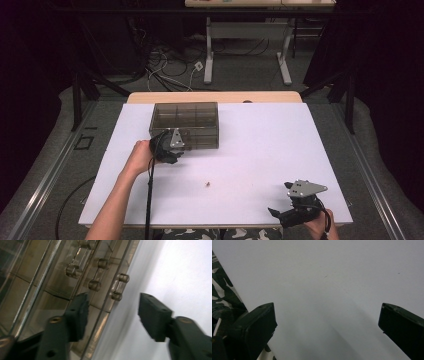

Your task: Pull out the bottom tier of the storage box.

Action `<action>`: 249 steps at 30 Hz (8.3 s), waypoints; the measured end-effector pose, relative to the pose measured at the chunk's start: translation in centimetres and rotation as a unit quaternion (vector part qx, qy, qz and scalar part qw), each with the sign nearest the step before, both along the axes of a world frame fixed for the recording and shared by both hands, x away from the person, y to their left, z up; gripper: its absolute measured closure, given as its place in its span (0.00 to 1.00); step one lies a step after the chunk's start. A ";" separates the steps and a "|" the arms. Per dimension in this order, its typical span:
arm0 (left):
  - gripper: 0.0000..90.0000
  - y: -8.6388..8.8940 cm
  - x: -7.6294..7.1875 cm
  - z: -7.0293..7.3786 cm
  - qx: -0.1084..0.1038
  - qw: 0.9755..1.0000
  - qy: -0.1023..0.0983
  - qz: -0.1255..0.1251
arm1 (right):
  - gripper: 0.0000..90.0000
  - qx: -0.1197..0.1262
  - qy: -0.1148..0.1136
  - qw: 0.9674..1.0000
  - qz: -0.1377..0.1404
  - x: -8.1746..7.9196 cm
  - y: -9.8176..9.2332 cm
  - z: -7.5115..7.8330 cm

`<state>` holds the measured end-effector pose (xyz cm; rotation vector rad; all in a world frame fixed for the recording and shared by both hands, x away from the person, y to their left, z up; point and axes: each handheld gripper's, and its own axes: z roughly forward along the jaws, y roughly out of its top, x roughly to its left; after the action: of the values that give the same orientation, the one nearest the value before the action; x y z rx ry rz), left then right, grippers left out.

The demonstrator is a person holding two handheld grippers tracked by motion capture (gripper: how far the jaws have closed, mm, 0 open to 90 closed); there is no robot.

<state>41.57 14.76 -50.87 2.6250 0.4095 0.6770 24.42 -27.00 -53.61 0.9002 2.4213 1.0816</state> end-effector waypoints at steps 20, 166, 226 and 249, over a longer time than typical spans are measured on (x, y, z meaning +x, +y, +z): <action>0.84 -0.6 1.2 -0.3 0.107 0.994 -0.012 -0.036 | 0.01 -0.003 0.005 1.000 0.002 0.0 0.1 -0.1; 0.97 0.3 -0.2 -0.2 0.133 0.982 0.075 -0.112 | 0.01 -0.007 0.008 1.000 0.004 -0.1 0.0 -0.2; 0.84 0.5 -0.8 0.2 0.103 0.982 0.116 -0.104 | 0.01 -0.007 0.008 1.000 0.005 0.0 0.0 -0.2; 0.08 0.2 -1.9 0.5 -0.004 0.990 0.133 -0.035 | 0.01 -0.008 0.007 1.000 0.002 0.0 -0.1 -0.2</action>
<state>39.67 14.98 -50.42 2.7160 0.3915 0.3008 24.37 -27.13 -53.77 0.9012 2.4416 1.0593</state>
